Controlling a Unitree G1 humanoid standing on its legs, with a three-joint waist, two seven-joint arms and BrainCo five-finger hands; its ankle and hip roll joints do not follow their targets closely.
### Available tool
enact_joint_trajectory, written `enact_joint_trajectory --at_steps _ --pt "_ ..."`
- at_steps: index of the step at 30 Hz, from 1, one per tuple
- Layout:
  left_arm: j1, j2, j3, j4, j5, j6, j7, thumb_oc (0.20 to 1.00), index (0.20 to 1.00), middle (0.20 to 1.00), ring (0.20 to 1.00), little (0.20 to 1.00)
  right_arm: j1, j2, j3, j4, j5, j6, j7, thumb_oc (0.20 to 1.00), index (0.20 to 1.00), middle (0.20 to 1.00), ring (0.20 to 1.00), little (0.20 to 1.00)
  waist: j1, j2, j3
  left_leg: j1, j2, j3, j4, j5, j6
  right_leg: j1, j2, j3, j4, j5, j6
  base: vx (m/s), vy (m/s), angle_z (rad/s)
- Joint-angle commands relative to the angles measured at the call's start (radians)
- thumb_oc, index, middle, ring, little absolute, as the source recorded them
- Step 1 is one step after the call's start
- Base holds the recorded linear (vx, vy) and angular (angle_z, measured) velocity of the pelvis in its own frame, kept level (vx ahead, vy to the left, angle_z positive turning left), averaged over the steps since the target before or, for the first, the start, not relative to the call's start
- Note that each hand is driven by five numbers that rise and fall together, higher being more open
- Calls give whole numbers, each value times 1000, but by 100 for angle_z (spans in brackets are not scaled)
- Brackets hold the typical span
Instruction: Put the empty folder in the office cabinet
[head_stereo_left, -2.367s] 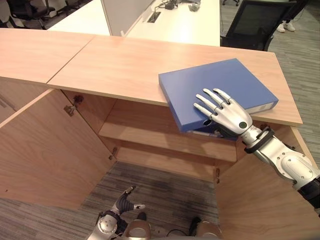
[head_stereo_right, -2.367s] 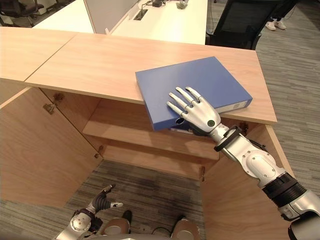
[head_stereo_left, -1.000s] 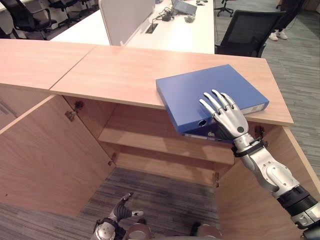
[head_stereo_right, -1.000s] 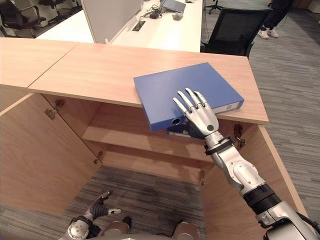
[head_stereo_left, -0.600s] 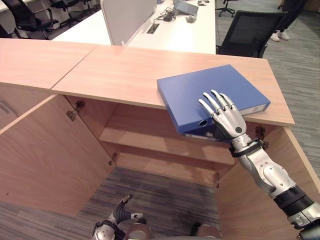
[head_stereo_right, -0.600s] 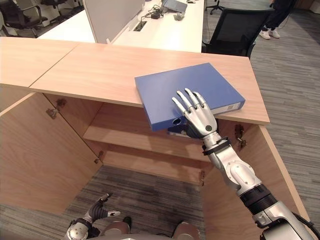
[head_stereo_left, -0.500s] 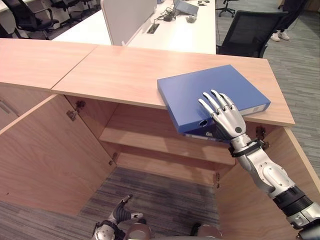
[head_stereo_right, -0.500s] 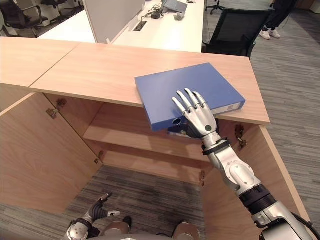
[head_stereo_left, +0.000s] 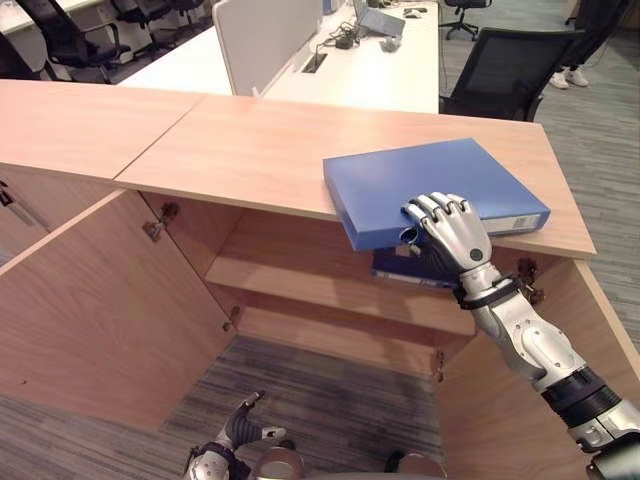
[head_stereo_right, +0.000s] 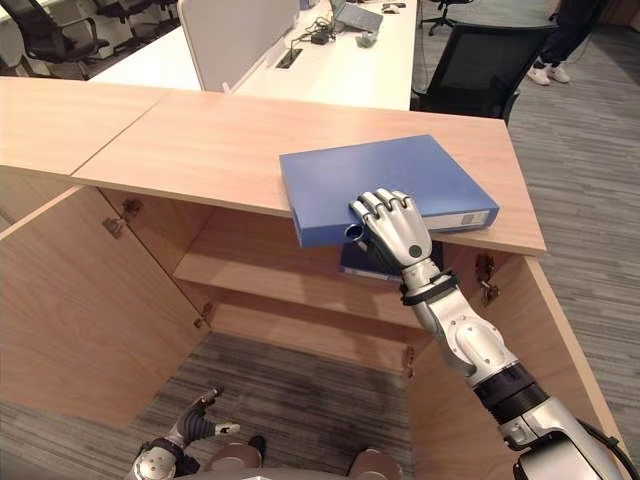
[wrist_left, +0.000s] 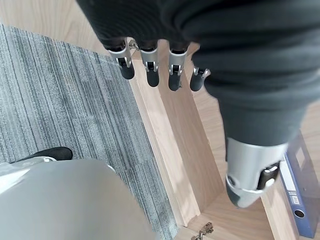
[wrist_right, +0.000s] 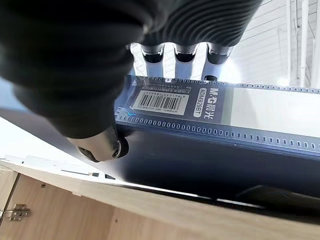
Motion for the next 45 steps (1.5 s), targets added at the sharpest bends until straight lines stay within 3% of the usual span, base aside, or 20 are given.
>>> enact_joint_trajectory --at_steps 1,13,22,25,29,42,45 --pt "-4 46 35 -74 -36 -34 20 1000 1000 1000 1000 1000 -72 28 3 27 57 15 7 200 200 200 200 200 21 0 31 5 -31 2 62 -76 21 118 60 48 -17 -68 23 0 0 0" --pt "-3 34 38 -73 -42 -29 29 1000 1000 1000 1000 1000 -75 32 3 22 71 13 12 200 200 200 200 200 20 -3 27 15 -32 6 46 -75 23 123 59 58 -33 -57 25 3 0 0" --pt "-7 27 40 -55 -48 -27 38 1000 1000 1000 1000 1000 -121 -31 -57 -65 128 5 -15 200 200 200 200 200 11 -12 -37 55 -26 48 -128 24 7 198 76 62 -257 55 49 14 -1 -11" --pt "-18 19 47 -42 -51 -20 43 1000 1000 1000 1000 1000 -140 -57 -125 -133 197 -3 -31 200 200 200 200 200 1 -15 -61 79 -24 63 -196 57 1 223 82 68 -333 92 59 -11 12 -13" --pt "-31 4 69 -25 -60 -5 46 1000 1000 1000 1000 1000 -124 -40 -232 -216 375 -44 -30 200 200 200 200 200 -13 -20 -87 75 -32 75 -208 61 -6 239 82 75 -395 118 65 -39 15 -10" --pt "-35 -10 129 18 -84 28 38 1000 1000 1000 1000 1000 -177 5 -342 -318 796 -149 31 200 200 200 200 200 -24 -25 -113 89 -40 102 -208 57 -5 241 82 109 -413 131 65 -38 2 -8" --pt "-41 -18 139 29 -99 39 32 1000 1000 1000 1000 1000 -196 32 -347 -318 1029 -199 73 200 200 200 200 200 -30 -28 -115 87 -40 111 -208 71 -4 230 79 115 -408 144 64 -69 3 -7"
